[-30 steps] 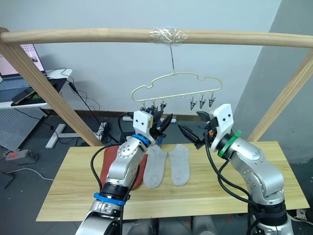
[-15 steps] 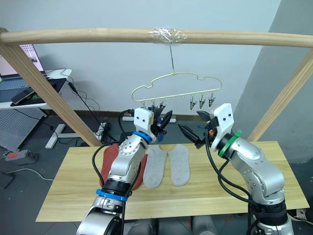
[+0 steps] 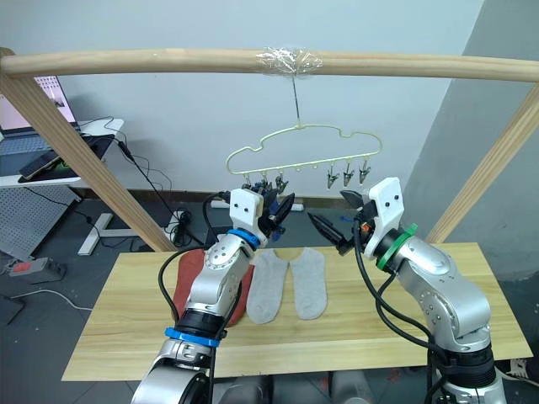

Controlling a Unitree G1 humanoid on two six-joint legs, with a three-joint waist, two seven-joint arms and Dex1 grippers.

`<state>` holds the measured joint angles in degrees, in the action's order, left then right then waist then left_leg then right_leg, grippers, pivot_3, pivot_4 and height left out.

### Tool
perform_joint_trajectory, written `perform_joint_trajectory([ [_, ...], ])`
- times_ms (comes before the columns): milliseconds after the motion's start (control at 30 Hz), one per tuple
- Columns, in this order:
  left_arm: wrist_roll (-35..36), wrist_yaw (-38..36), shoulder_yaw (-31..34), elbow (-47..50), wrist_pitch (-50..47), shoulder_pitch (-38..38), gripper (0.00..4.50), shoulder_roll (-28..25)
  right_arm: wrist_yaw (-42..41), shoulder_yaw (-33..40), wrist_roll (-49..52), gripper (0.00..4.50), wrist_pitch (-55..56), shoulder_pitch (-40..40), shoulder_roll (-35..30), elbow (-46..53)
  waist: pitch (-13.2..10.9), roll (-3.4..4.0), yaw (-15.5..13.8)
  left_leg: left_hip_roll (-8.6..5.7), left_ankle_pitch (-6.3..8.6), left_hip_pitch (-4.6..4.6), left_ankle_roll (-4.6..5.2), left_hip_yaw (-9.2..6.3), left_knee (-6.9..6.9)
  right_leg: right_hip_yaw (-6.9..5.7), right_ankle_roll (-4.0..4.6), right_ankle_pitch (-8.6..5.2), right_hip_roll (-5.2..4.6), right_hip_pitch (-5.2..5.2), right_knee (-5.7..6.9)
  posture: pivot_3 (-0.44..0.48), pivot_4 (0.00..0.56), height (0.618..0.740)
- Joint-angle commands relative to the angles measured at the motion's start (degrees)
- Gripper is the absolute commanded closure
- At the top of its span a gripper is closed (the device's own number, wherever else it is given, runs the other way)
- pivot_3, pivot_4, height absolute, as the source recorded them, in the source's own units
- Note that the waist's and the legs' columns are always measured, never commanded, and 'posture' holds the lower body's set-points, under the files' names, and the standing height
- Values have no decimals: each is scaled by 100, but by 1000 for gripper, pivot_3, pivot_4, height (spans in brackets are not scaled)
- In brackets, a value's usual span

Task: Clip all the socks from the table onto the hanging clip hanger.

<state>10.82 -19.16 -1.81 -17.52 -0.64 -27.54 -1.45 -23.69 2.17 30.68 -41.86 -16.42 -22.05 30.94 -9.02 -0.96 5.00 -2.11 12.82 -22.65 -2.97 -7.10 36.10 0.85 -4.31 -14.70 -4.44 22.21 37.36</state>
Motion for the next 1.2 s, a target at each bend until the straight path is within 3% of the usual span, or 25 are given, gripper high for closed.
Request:
perform_joint_trajectory([
  [33,-24,66,95,98,169,-184,2314,-1,23,147,155,0,33,-97,3,229,0,0,0,0,0,0,0,0,0,0,0,0,0,0,0,-173,122,740],
  [533,-31,-13,173,-791,584,-908,2314,107,23,101,185,0,50,-167,-14,175,0,0,1,0,0,-1,0,0,0,-1,-1,0,0,0,0,-172,120,740],
  [1200,-20,-173,276,-1282,795,-1151,2314,110,113,104,167,0,70,-177,-9,160,0,0,13,0,0,0,0,0,0,-1,-1,0,0,0,0,-183,122,740],
])
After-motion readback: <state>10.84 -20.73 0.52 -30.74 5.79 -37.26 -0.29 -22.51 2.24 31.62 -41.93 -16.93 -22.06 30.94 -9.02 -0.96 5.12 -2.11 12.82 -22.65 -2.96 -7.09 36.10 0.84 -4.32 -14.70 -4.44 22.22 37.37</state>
